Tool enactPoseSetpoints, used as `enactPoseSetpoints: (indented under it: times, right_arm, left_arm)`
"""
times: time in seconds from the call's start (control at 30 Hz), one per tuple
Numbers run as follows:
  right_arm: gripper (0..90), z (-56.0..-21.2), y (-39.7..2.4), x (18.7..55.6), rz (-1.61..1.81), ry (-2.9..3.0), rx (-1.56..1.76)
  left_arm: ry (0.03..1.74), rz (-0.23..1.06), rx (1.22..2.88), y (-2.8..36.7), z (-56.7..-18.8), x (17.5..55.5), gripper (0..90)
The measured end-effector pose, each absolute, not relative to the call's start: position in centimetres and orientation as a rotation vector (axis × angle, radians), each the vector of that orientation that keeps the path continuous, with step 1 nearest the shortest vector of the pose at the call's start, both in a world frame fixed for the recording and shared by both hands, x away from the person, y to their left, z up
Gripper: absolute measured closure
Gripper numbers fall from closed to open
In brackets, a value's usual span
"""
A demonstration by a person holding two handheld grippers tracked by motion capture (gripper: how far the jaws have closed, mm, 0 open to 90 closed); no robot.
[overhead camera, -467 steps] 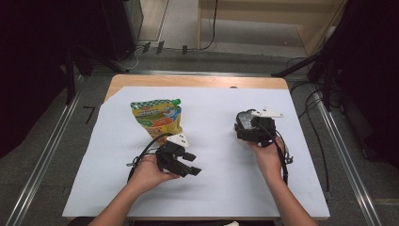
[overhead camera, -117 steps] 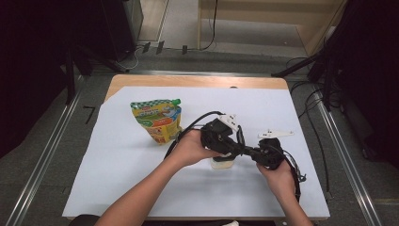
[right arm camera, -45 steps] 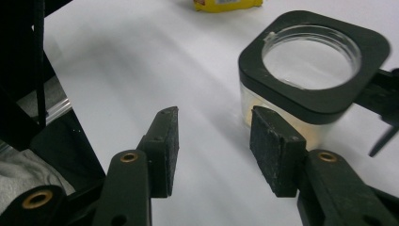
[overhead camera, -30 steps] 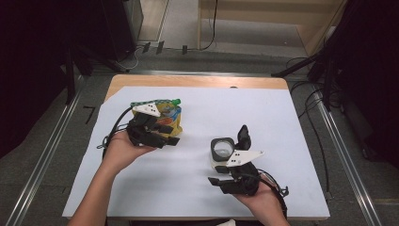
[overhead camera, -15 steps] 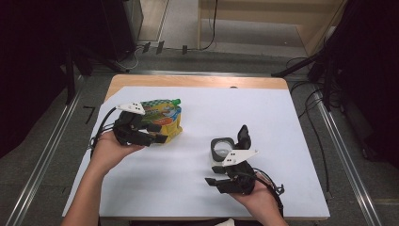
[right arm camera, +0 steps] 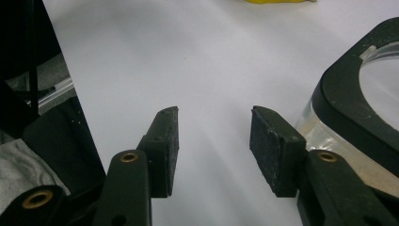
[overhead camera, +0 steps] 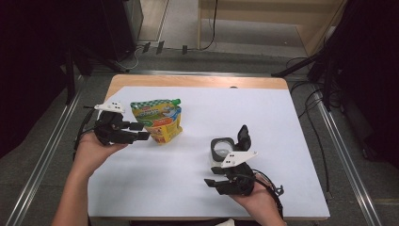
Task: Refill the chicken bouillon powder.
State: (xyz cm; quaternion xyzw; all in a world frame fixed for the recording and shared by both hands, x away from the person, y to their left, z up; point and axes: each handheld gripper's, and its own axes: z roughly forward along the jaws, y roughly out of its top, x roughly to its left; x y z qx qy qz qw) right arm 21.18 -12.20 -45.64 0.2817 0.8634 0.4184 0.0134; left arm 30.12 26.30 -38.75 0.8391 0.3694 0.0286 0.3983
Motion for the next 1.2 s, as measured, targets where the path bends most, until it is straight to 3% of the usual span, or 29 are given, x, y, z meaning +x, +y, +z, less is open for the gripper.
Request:
enactPoseSetpoints:
  times: [0.33,0.63,0.97,1.2]
  right_arm:
    - [54.3,-45.8,-11.9,21.2,1.3,2.694,0.865]
    - [54.1,-46.0,-11.6,20.9,1.296,2.69,0.868]
    - [52.0,-46.1,-11.1,21.0,1.338,2.689,0.877]
    - [51.1,-45.4,-8.6,21.6,1.372,2.713,0.834]
  left_arm:
    - [0.982,0.166,2.116,28.1,-40.2,31.0,43.9]
    - [0.942,0.146,2.127,26.8,-41.5,33.0,43.5]
    - [0.905,0.139,2.119,25.1,-42.1,34.5,49.3]
    - [0.868,0.181,2.111,24.4,-42.2,34.5,58.7]
